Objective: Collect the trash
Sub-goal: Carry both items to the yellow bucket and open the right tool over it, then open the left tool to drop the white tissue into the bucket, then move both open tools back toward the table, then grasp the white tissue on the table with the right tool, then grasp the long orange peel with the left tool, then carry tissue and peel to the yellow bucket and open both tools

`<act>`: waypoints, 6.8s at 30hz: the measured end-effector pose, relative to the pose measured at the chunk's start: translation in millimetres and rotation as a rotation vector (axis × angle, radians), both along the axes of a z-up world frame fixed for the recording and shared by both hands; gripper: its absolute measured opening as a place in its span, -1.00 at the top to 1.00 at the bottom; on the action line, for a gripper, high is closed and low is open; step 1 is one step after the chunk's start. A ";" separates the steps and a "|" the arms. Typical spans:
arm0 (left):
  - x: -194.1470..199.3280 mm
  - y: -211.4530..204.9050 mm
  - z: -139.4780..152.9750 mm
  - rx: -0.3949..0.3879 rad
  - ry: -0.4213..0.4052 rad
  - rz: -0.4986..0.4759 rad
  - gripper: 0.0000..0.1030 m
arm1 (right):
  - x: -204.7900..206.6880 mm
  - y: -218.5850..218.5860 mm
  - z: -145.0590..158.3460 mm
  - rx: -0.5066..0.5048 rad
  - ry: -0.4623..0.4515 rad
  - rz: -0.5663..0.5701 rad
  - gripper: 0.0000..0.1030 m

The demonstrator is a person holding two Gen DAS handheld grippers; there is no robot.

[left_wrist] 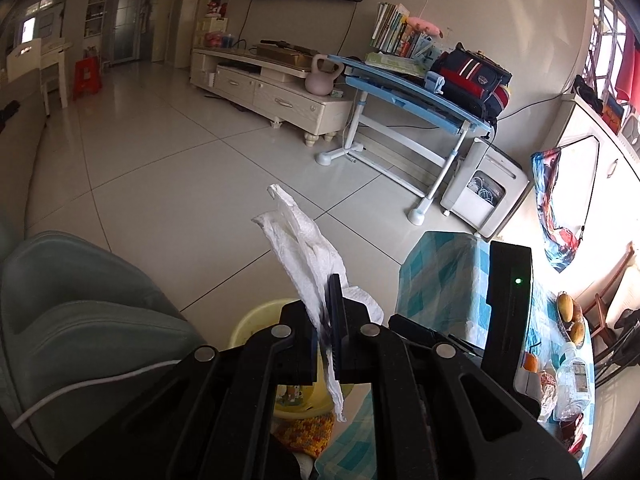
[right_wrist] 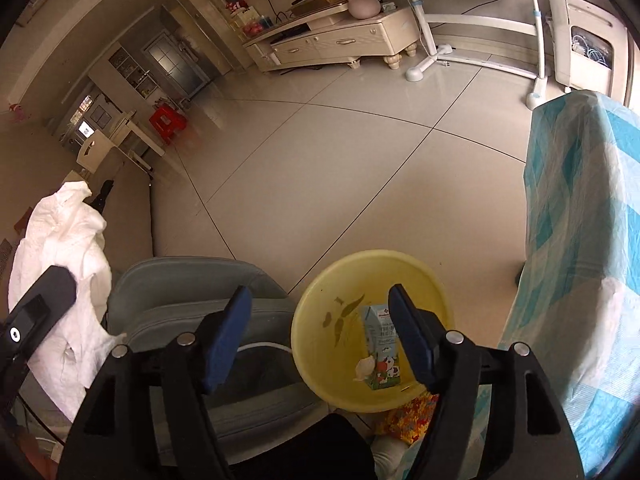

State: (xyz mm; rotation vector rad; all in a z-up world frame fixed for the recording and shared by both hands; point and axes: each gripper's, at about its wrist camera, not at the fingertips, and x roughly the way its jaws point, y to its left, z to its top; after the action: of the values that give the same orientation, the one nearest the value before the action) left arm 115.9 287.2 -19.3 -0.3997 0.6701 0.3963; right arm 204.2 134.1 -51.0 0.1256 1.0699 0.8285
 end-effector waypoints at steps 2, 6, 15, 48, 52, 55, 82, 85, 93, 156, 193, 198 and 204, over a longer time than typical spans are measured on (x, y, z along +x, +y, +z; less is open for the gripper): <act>3.7 -3.8 -1.0 0.014 0.011 -0.008 0.88 | -6.2 -17.4 7.5 0.018 -0.024 -0.016 -0.38; 12.9 -11.2 -5.4 0.020 0.046 -0.027 0.88 | -19.2 -50.8 20.1 0.042 -0.065 -0.064 -0.43; 32.9 -26.0 -22.1 -0.002 0.114 -0.079 0.88 | -53.1 -102.7 36.6 0.063 -0.151 -0.136 -0.44; 62.0 -29.4 -37.1 -0.011 0.172 -0.046 -0.34 | -95.6 -108.7 3.7 0.075 -0.290 -0.190 -0.45; 56.3 -34.3 -25.7 0.028 0.135 -0.043 -0.39 | -96.8 -107.6 1.9 0.065 -0.301 -0.193 -0.45; 51.3 -36.7 -15.7 0.054 0.093 -0.033 -0.43 | -100.4 -106.5 1.7 0.058 -0.314 -0.193 -0.47; 44.1 -45.2 -1.9 0.082 0.036 -0.061 -0.48 | -97.4 -101.7 0.7 0.050 -0.308 -0.186 -0.55; 44.4 -45.4 -2.3 0.083 0.037 -0.064 -0.48 | -96.9 -101.1 0.3 0.050 -0.309 -0.185 -0.55; 47.2 -50.9 -7.9 0.096 0.061 -0.094 -0.48 | -99.4 -99.0 0.4 0.038 -0.316 -0.182 -0.55; 43.1 -220.0 -58.2 0.206 0.207 -0.675 0.70 | -145.2 -249.7 5.5 -0.010 -0.198 -0.326 0.77; 78.1 -17.9 -37.7 -0.068 0.223 -0.234 0.70 | -119.2 -98.3 55.9 -0.151 -0.424 -0.037 0.77; 88.4 8.7 -64.2 -0.204 0.278 -0.182 0.70 | -97.5 -73.8 52.2 -0.138 -0.392 0.006 0.77; 94.1 28.9 -87.4 -0.300 0.331 -0.126 0.69 | -74.7 -42.6 42.7 -0.151 -0.350 0.056 0.77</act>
State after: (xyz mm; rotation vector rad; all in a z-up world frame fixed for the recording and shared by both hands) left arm 210.0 316.1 -106.6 -0.5788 1.0786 0.2426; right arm 129.5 91.5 -8.3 -0.1722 0.8038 0.7825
